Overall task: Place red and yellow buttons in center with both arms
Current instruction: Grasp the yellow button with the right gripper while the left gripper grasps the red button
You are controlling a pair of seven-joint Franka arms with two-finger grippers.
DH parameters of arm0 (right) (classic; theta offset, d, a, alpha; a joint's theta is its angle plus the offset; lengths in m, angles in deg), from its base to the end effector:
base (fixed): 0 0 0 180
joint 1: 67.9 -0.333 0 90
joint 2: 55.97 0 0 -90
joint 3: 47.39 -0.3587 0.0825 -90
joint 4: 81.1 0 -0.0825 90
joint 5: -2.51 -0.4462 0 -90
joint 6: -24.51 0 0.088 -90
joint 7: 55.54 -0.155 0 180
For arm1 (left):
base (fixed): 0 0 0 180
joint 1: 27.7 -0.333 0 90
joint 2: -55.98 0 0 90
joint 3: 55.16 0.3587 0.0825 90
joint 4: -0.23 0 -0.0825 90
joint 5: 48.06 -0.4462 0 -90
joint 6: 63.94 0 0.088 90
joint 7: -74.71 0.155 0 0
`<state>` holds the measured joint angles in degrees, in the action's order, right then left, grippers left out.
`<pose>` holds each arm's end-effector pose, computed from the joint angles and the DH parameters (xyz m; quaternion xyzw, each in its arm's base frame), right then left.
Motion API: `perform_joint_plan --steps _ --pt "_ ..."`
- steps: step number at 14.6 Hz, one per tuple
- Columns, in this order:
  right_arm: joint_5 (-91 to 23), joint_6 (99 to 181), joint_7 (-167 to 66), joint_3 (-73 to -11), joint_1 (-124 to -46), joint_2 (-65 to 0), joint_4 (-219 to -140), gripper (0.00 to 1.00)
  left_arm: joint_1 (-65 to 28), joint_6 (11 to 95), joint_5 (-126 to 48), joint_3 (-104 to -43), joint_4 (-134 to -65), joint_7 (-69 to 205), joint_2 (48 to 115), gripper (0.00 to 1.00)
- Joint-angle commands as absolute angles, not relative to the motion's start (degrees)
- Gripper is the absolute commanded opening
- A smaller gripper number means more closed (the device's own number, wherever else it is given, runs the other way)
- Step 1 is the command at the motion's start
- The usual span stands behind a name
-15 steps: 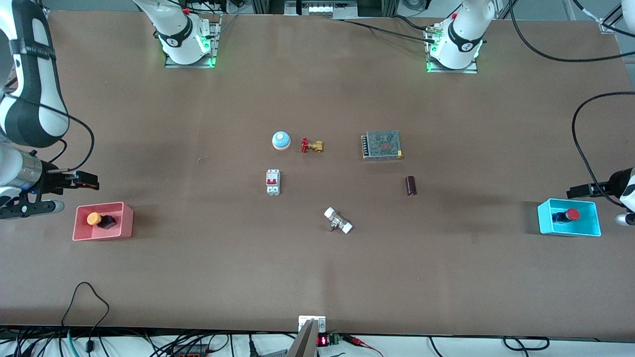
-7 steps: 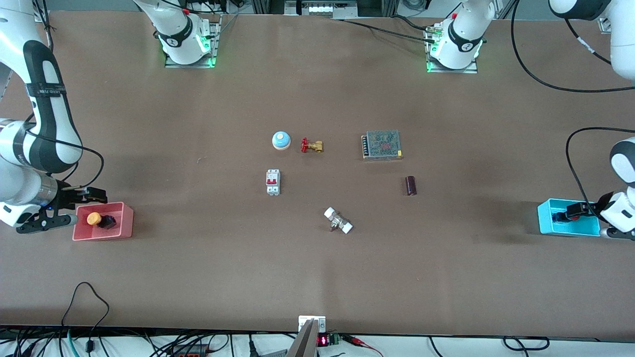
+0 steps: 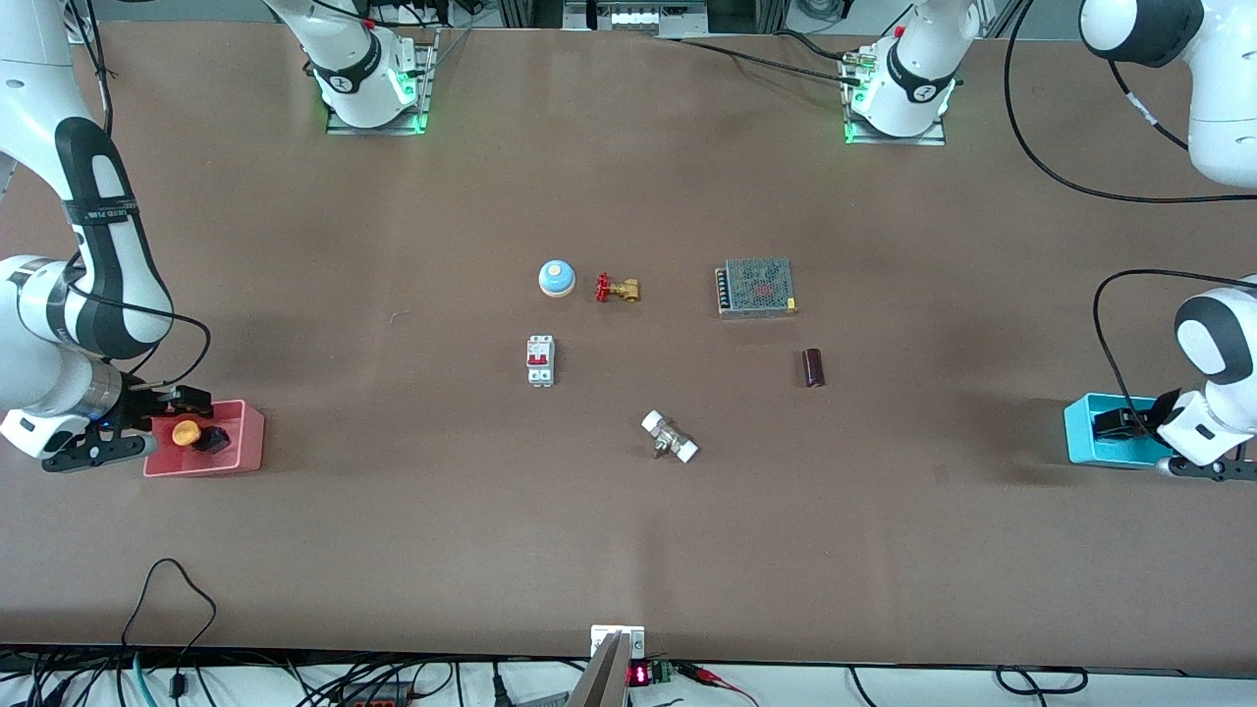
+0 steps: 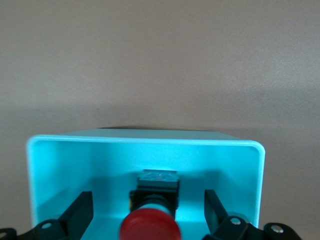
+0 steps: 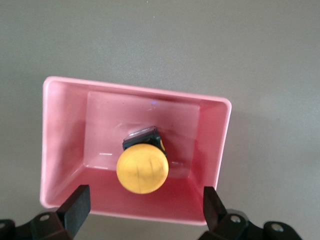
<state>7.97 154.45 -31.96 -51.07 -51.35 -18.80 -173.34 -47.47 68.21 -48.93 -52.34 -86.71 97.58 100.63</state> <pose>0.7476 -0.1817 0.1961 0.9930 0.1170 -0.0001 0.0182 0.7298 0.2996 0.1422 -0.9996 0.0147 0.0040 0.0232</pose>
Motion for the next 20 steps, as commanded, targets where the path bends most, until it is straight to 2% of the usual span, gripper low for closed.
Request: perform_joint_plan --steps 1,3,6,7,11,13,17,20 --pt "7.61 156.43 -30.58 -51.88 -50.77 -17.39 -172.16 1.0 -47.48 68.07 -47.97 -52.61 -85.73 98.96 101.77 0.67" --pt "7.35 156.96 -30.49 -51.96 -50.68 -16.69 -172.16 0.99 -47.39 68.07 -48.15 -52.53 -85.73 99.32 101.77 0.47" --pt "7.35 157.05 -30.49 -52.14 -50.77 -16.6 -171.98 0.88 -47.56 67.89 -48.24 -52.44 -85.47 99.41 101.51 0.25" --pt "7.35 157.05 -30.49 -52.14 -50.77 -16.6 -171.89 0.85 -47.74 67.72 -48.24 -52.44 -85.38 99.41 101.24 0.22" --pt "7.35 157.05 -30.14 -52.23 -50.77 -16.6 -171.89 0.66 -47.92 64.48 -48.93 -52.17 -85.12 99.15 98.09 0.2" --pt "7.35 157.05 -30.05 -52.23 -50.77 -16.6 -171.72 0.6 -47.74 60.97 -51.65 -52.26 -83.98 99.06 94.67 0.2" --pt "7.35 157.05 -29.35 -52.32 -50.77 -16.6 -170.75 0.51 -45.3 47.88 -52.37 -53.49 -78.53 96.61 90.79 0.2" --pt "7.35 157.05 -29.35 -52.4 -50.77 -16.6 -170.58 0.42 -39.77 41.98 -52.37 -53.58 -79.14 88.45 88.5 0.2"
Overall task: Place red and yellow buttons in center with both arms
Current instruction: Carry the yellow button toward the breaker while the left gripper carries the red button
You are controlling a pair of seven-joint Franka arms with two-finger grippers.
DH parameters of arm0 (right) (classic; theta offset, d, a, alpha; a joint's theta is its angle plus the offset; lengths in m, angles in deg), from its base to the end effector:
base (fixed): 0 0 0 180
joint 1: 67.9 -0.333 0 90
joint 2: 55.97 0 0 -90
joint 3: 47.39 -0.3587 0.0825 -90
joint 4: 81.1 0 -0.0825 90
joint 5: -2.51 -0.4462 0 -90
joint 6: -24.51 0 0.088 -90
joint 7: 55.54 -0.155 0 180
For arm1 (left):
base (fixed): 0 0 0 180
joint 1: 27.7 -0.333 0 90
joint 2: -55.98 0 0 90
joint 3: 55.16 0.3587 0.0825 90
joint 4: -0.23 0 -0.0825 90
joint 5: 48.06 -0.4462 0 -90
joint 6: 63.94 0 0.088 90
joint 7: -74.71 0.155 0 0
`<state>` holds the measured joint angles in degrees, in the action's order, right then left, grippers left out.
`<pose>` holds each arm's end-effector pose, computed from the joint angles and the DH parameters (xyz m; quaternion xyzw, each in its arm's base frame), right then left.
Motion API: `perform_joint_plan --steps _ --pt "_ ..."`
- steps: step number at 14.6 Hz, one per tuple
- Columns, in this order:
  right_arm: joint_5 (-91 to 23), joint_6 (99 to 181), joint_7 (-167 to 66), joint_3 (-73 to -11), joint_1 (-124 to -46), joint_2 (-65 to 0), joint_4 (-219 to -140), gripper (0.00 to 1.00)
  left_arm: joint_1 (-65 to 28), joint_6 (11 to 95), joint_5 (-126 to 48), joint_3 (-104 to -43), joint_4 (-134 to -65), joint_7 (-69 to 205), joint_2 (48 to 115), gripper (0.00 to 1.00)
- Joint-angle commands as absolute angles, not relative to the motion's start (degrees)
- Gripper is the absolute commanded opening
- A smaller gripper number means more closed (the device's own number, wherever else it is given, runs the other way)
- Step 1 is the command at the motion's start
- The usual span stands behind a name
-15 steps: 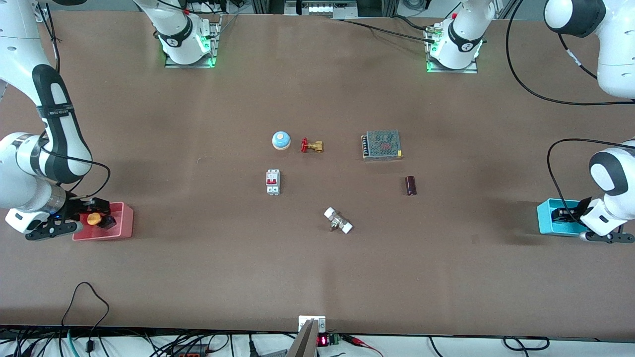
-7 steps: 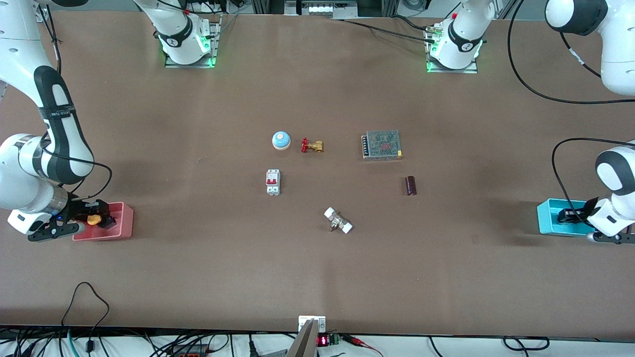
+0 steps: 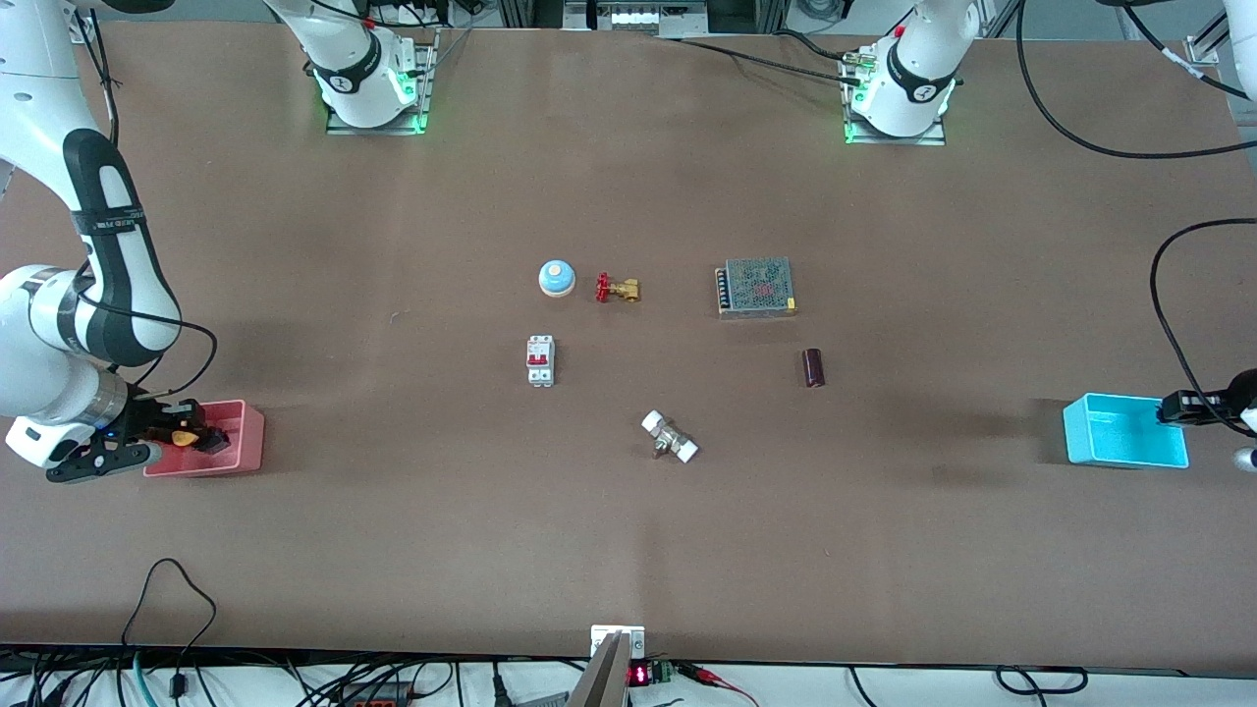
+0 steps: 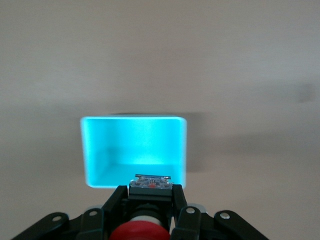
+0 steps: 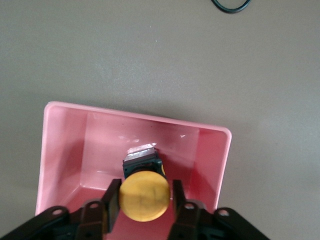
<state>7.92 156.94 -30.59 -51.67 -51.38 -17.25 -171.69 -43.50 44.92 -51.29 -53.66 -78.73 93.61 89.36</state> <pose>0.7626 -0.1772 0.1936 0.9907 0.1325 0.0230 0.0210 0.7522 0.2377 0.3342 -0.9986 0.0258 0.0392 0.0226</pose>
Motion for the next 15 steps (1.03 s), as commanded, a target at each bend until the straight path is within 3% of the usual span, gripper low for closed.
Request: perform_joint_plan --steps 1,7,12,15 --pt "7.26 157.05 -29.35 -52.49 -50.77 -16.6 -170.58 0.4 -37.48 40.92 -52.19 -53.67 -79.23 86.16 88.41 0.2" --pt "7.35 156.44 -29.17 -52.58 -51.2 -18.09 -170.49 0.28 -35.09 42.04 -50.17 -59.9 -87.64 75.09 86.31 0.2" --pt "7.52 148.98 -29.08 -53.37 -52.17 -24.41 -170.4 0.26 -35.09 59.59 -50.17 -65.79 -106.7 65.49 81.38 0.2" --pt "7.35 144.58 -31.01 -53.37 -54.36 -27.31 -170.31 0.25 -32.11 66.13 -50.17 -66.15 -113.67 60.4 80.58 0.2"
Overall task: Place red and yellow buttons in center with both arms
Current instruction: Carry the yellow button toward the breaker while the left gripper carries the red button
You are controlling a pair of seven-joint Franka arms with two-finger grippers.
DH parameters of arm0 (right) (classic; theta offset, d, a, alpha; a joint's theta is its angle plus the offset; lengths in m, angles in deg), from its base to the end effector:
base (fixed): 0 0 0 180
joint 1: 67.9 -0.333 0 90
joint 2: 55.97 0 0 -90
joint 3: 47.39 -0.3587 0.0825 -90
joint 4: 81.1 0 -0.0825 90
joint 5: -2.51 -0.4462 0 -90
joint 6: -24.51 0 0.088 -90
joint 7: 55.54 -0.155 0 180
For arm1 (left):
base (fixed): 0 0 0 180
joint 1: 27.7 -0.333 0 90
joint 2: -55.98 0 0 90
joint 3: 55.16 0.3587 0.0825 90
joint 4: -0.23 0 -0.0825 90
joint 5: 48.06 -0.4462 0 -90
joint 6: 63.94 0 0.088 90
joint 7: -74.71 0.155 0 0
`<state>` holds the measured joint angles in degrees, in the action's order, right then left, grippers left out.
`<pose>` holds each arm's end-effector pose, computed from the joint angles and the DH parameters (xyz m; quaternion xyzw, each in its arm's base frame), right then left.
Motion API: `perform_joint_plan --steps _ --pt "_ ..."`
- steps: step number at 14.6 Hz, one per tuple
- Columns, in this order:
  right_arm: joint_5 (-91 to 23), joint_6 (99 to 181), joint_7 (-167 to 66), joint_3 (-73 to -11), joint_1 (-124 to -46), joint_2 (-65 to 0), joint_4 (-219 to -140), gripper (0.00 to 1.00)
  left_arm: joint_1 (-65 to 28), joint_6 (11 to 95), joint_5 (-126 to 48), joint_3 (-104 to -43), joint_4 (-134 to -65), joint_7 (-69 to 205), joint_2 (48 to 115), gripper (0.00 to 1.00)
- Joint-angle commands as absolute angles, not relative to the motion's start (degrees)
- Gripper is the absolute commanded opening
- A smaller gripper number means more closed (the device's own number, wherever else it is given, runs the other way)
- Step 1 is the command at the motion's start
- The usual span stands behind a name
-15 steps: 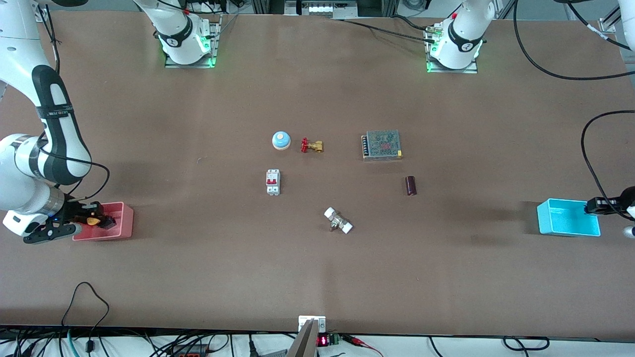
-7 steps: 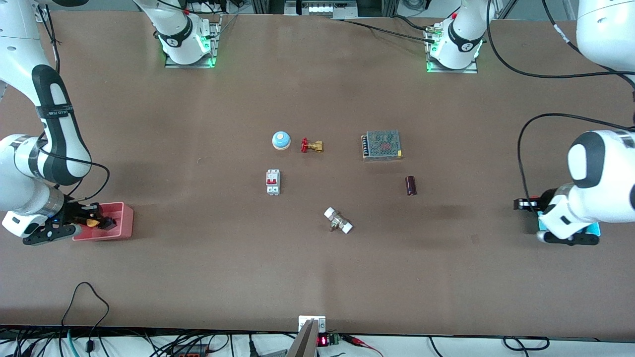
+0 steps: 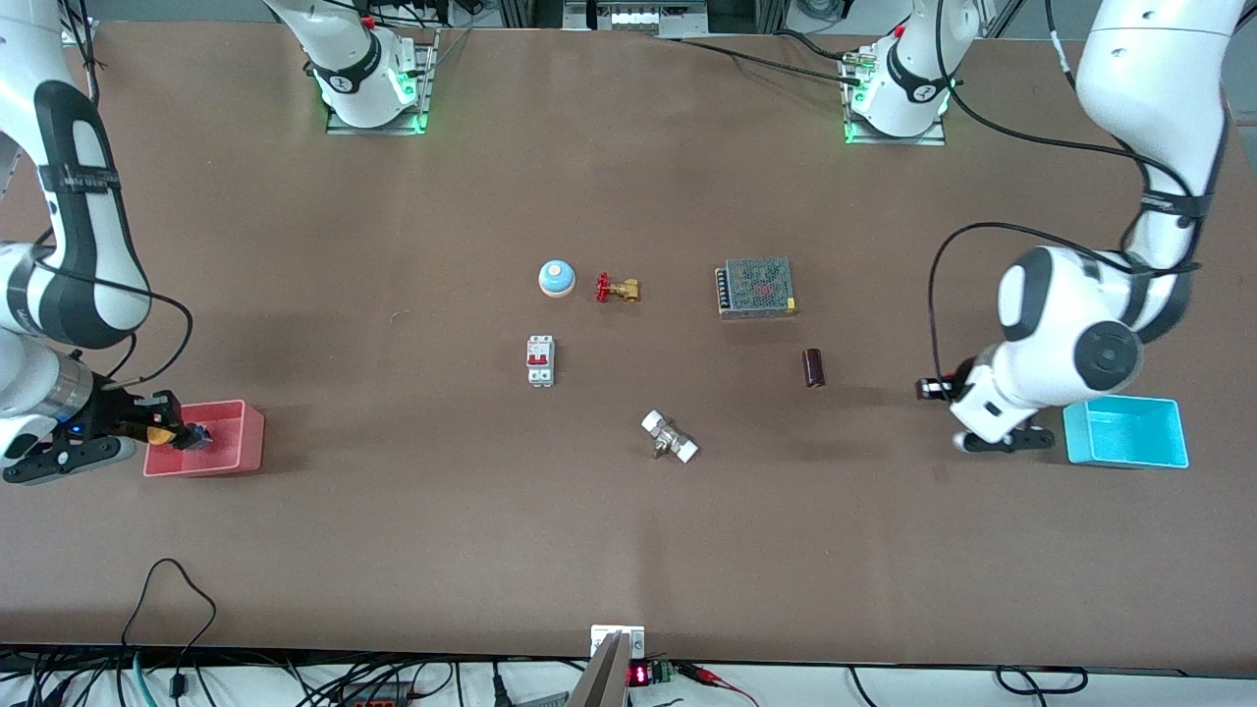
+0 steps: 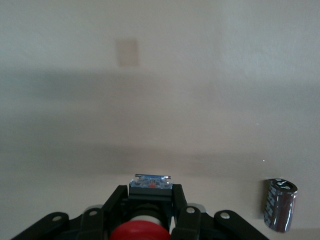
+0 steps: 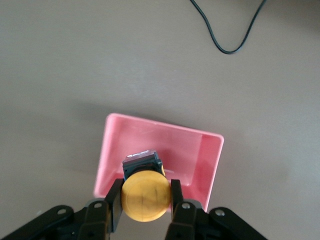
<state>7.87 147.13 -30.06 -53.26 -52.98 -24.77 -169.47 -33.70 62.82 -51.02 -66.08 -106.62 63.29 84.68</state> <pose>0.7689 -0.1402 0.3003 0.9868 0.1586 0.0229 0.0216 0.6785 -0.0525 0.1862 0.9959 0.0478 -0.0747 0.0163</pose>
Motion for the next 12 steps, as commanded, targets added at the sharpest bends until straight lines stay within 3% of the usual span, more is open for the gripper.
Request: perform_joint_plan --steps 1,5,12 --pt "7.43 143.27 -33.11 -53.28 -55.59 -28.02 -170.31 0.25 -31.31 67.7 -50.26 -66.15 -114.81 58.38 80.59 0.2" --pt "7.7 139.22 -46.01 -53.37 -61.56 -28.9 -170.57 0.25 -30.08 70.79 -50.96 -66.15 -116.58 56.69 81.81 0.2" --pt "7.35 139.3 -68.17 -53.37 -73.68 -29.08 -174.09 0.25 -28.67 73.52 -52.89 -66.06 -116.58 56.87 84.36 0.21"
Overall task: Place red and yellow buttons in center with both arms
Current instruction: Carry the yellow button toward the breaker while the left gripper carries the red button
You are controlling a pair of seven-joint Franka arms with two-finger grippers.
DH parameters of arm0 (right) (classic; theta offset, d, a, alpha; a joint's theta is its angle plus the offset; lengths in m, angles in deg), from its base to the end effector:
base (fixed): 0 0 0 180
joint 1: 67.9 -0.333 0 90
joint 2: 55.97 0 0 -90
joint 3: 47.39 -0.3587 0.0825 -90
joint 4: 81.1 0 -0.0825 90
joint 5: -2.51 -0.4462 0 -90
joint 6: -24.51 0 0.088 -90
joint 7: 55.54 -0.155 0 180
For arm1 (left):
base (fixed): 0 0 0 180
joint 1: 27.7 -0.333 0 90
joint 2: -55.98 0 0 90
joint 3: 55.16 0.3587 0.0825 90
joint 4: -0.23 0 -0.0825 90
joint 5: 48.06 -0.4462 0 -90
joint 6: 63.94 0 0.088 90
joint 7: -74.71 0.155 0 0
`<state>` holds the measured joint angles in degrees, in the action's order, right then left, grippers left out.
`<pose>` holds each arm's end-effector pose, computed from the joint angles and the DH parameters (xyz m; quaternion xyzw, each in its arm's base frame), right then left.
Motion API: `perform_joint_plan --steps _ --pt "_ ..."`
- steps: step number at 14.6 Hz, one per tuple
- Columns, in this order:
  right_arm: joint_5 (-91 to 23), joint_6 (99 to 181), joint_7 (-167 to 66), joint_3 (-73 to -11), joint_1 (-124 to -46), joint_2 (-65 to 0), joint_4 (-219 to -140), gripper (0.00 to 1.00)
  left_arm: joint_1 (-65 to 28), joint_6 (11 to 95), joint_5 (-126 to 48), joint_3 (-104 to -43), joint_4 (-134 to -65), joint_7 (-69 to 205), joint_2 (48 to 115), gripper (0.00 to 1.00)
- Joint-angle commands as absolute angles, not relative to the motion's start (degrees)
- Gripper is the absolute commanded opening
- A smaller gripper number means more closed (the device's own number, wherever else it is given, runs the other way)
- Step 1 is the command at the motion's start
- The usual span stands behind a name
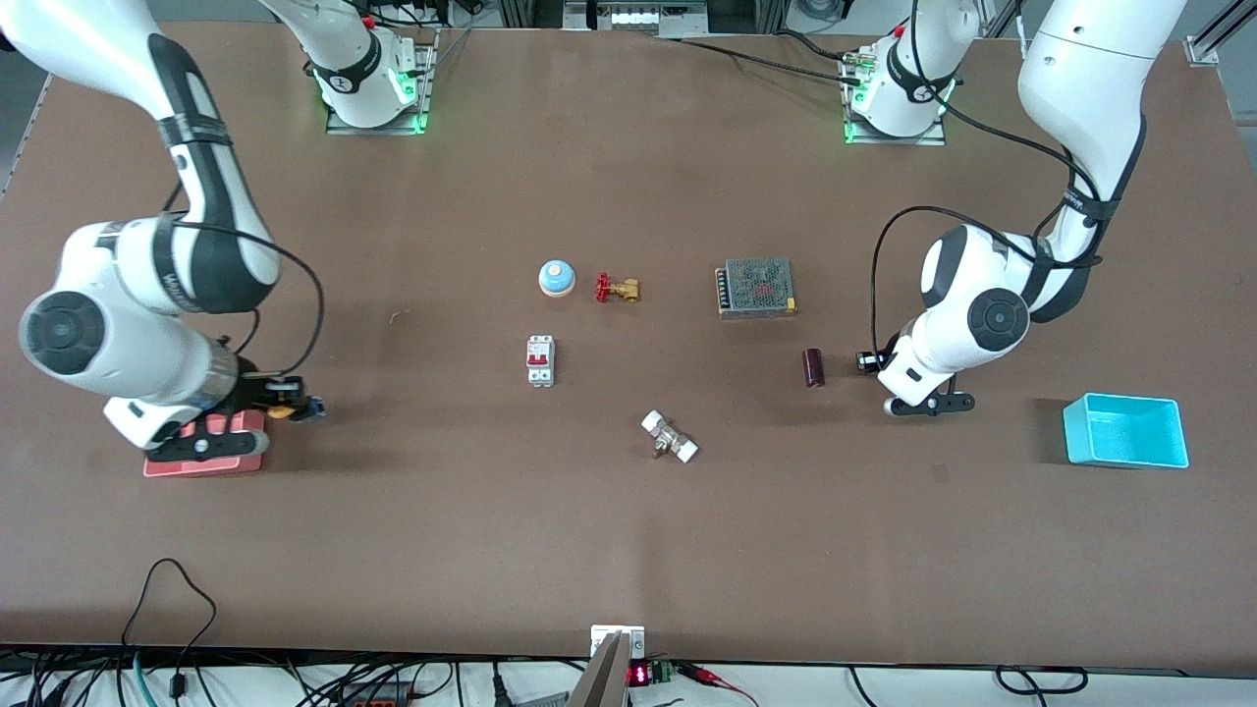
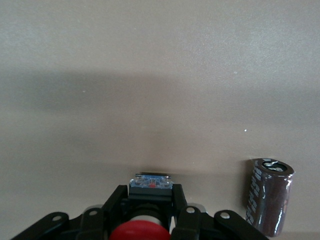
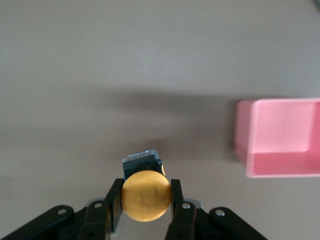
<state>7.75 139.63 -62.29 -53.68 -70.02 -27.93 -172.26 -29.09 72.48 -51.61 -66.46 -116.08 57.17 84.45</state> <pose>0.7426 0.0920 0.3061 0.9989 0.0298 -0.0316 0.0191 0.6250 -0.1106 0.1318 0.9960 0.0510 -0.0719 0.0109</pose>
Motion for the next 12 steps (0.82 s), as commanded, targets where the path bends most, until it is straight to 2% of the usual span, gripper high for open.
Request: perform_joint_plan --steps 1,2,3,4,5,9,12 --pt "7.35 139.21 -70.89 -53.37 -75.18 -29.08 -174.35 0.25 -28.5 73.6 -52.89 -65.97 -116.58 56.87 84.54 0.24" --pt "7.35 139.3 -73.79 -53.37 -76.85 -29.08 -174.96 0.25 -28.32 73.52 -53.24 -65.97 -116.58 56.87 84.63 0.37" --pt "7.26 139.73 -76.08 -53.37 -78.17 -29.08 -175.75 0.25 -28.32 73.43 -54.03 -65.97 -116.58 56.87 84.54 0.73" --pt "7.26 140.35 -78.37 -53.37 -79.41 -29.08 -176.81 0.25 -28.32 73.08 -54.21 -65.97 -116.41 56.87 84.37 0.97" --pt "7.26 141.22 -81.18 -53.46 -80.98 -29.08 -177.69 0.25 -28.4 72.82 -54.21 -66.06 -116.23 56.78 84.19 1.0" --pt "7.26 146.93 -91.9 -53.37 -87.93 -29.17 -182.08 0.25 -28.58 69.31 -54.21 -66.06 -115.7 57.31 81.56 1.0" --pt "7.35 152.03 -95.43 -53.37 -90.22 -28.64 -185.86 0.25 -29.81 58.71 -54.13 -66.15 -111.15 60.81 77.17 1.0"
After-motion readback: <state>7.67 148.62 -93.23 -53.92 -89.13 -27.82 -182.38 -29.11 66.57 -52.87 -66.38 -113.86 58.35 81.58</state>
